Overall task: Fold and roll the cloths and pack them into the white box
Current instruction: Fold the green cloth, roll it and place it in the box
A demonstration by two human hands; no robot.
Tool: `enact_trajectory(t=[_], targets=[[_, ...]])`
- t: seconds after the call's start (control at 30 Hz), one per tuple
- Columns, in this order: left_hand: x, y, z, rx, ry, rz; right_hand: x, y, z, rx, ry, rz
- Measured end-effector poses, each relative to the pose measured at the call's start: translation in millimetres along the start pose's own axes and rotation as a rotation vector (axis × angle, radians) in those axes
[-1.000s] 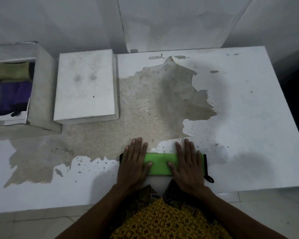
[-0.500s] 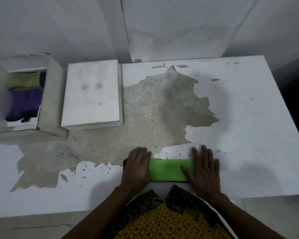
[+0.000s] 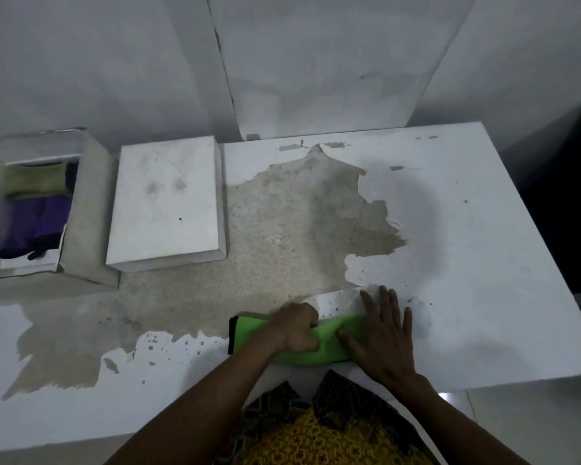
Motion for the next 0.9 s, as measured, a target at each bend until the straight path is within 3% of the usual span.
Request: enact_trajectory(t=[0.17, 0.27, 0.33, 0.43, 0.57, 0.73, 0.9], targets=[[6.4, 12.1, -19.6, 0.023, 0.377, 0.061, -13.2, -3.3, -24.3, 0.079, -0.203, -0.064], [12.1, 25.1, -45.0, 0.126, 0.651, 0.119, -28.2, -6.2, -35.7, 0.020, -0.593, -0.082], [14.9, 34.1, -66.0, 0.201, 0.749, 0.142, -41.2, -10.3, -49.7, 0.001, -0.825, -0.087], [20.9, 52.1, -97.8, 0.296, 0.863, 0.203, -65.1, -15.4, -74.6, -0.031, -0.948, -0.108], [31.7, 79.7, -132.2, 0.308, 1.022, 0.305, -102.4, -17.9, -112.6, -0.123, -1.195, -0.209], [52.6, 118.5, -181.7, 0.302, 1.210, 0.489, -139.8, -18.5, -164.1, -0.227, -1.386, -0.424], [71.8, 148.3, -217.7, 0.334, 1.249, 0.627, -169.2, -15.7, -213.0, -0.024, -1.331, -0.574]])
Point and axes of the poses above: each hand's wrist, its own y-axis away from the middle knuckle, its own z-axis out of the palm, x = y × z, the point moved 9 cm from there along -y, towards the middle knuckle, and after that the axes turned 3 degrees about z, right-handed, at the moved point
